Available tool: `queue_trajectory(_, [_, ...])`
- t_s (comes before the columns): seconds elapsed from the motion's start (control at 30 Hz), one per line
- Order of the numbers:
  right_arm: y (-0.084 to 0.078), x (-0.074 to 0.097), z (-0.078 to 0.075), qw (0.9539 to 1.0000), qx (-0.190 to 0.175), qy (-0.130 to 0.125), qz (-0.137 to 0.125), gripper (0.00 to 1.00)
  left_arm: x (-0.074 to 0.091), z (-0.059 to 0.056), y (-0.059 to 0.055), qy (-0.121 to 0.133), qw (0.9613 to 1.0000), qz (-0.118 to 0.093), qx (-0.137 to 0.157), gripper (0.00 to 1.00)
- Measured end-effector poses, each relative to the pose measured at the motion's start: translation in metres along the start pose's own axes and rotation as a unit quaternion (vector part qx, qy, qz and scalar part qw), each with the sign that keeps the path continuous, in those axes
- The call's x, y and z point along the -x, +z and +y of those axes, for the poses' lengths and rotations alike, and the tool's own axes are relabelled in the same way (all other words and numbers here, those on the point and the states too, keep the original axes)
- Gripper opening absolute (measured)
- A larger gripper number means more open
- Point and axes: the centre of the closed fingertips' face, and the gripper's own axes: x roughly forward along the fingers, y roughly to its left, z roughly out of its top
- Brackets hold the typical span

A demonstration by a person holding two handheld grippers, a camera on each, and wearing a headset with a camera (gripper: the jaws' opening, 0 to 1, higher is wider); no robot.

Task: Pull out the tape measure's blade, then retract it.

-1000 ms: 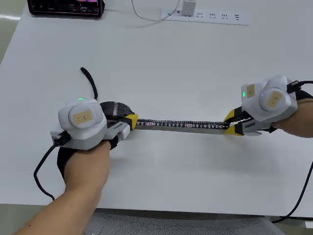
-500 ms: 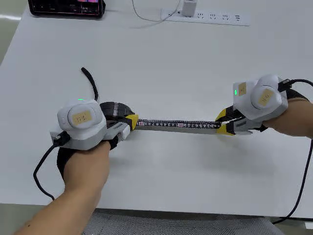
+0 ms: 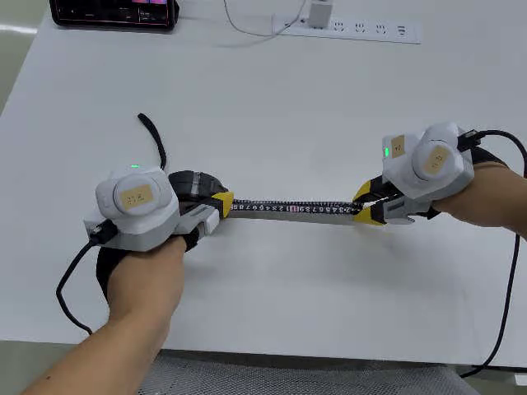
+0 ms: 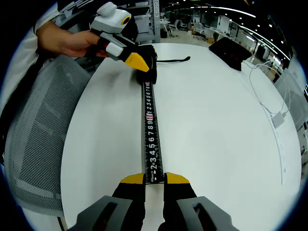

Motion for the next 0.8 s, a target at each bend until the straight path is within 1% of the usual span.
queue_trajectory(0.8, [0.018, -0.01, -0.001, 0.9999, 0.002, 0.003, -0.015, 0.09, 0.0, 0.0, 0.0, -0.006, 1.0, -0.001, 0.007, 0.58])
